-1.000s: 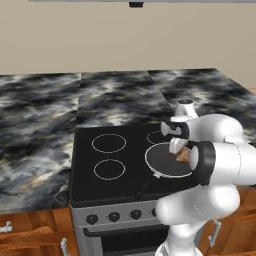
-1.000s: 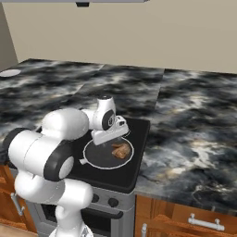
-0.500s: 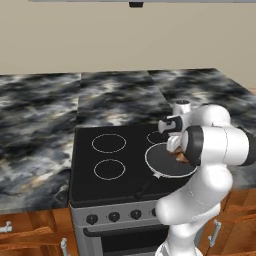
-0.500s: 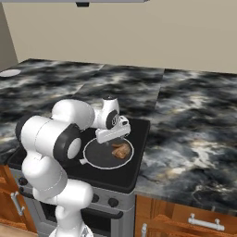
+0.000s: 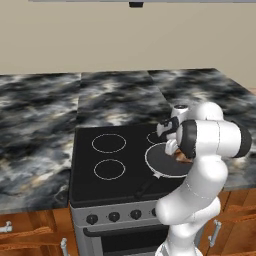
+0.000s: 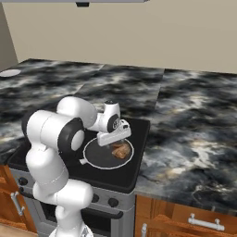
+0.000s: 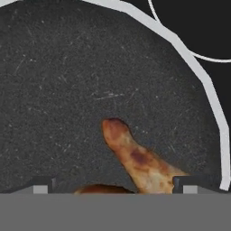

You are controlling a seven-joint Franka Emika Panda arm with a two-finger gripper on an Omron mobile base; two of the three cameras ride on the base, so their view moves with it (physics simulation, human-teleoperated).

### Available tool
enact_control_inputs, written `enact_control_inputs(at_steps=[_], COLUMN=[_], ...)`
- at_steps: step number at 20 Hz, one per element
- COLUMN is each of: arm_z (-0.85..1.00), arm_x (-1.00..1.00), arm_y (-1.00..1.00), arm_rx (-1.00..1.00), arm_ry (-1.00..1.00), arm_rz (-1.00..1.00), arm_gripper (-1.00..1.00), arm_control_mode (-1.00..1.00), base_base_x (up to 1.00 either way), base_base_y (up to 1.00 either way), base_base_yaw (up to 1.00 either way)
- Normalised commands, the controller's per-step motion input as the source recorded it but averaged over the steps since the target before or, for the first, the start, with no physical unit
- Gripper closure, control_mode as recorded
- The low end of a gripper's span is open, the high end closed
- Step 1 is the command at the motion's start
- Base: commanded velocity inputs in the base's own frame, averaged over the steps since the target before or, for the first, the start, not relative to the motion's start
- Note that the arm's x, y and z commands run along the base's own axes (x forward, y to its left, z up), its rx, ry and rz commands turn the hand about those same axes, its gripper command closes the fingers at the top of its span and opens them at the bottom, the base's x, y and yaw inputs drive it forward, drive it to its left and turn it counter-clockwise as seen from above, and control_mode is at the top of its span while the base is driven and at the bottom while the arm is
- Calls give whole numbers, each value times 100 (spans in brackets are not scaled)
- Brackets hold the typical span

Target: Take the chicken drumsticks from the pan and place one on each plate on the dining counter.

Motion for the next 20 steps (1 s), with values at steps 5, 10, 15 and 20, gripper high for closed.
enact_control_inputs(at_steps=[5,10,15,20], arm_z=[-12,-7,-10,-11], arm_x=[7,11,14,5], arm_y=[1,0,0,0], arm_rx=[0,0,0,0], arm_ry=[-4,-4,-6,-6], arm_rz=[0,0,0,0], arm_gripper=[-100,-100,-100,-100], arm_control_mode=[-100,-100,-100,-100], base_base_x=[0,0,0,0], base_base_y=[0,0,0,0], base_base_yaw=[0,0,0,0])
